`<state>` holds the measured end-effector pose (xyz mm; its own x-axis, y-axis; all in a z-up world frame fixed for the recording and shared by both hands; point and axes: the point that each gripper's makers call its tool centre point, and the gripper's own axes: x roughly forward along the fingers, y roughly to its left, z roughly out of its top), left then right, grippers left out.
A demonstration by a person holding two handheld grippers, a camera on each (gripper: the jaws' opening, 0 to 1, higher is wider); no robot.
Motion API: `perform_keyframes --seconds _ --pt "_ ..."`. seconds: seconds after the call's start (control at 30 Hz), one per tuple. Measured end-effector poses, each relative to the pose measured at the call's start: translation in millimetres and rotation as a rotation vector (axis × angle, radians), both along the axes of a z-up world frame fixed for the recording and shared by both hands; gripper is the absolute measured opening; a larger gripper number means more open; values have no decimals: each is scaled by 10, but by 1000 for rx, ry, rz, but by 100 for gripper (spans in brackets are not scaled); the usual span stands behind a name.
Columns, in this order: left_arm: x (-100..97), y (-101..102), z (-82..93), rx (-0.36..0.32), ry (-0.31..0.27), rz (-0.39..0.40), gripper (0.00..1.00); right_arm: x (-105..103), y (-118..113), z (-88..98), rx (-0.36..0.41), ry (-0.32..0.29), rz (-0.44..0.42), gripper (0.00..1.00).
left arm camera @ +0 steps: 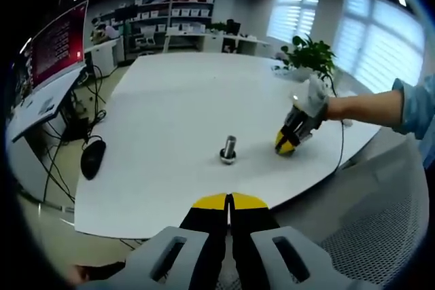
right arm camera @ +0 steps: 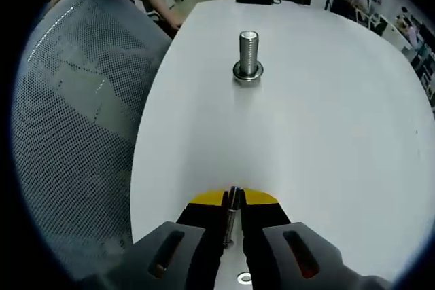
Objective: Place the washer onto the threaded stud by aligning its center hole with the stud, sliding it down to the base, and recovering from edge contact or off-axis alignment until the washer reaches the visible bottom stop.
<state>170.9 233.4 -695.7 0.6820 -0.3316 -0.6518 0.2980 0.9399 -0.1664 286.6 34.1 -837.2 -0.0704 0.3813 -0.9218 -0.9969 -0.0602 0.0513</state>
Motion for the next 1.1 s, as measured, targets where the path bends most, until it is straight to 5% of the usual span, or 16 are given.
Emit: perform_keyframes --seconds 0.17,0.5,0.67,0.97,1.03,1.1 --pt "-1 1 0 0 0 2 0 29 -17 67 27 -17 -37 9" --pt "-2 3 6 -1 -2 3 0 194 -60 527 351 -13 -265 7" --pt "-1 2 8 -1 -3 3 0 243 -156 507 426 35 -400 7" --pt "1 5 15 -3 -6 6 0 190 -198 650 492 6 -425 7" --pt "-1 6 12 -2 -4 7 0 224 -232 676 484 -72 -394 7" --pt "0 5 13 -3 -5 6 0 195 -232 675 490 -83 -391 7"
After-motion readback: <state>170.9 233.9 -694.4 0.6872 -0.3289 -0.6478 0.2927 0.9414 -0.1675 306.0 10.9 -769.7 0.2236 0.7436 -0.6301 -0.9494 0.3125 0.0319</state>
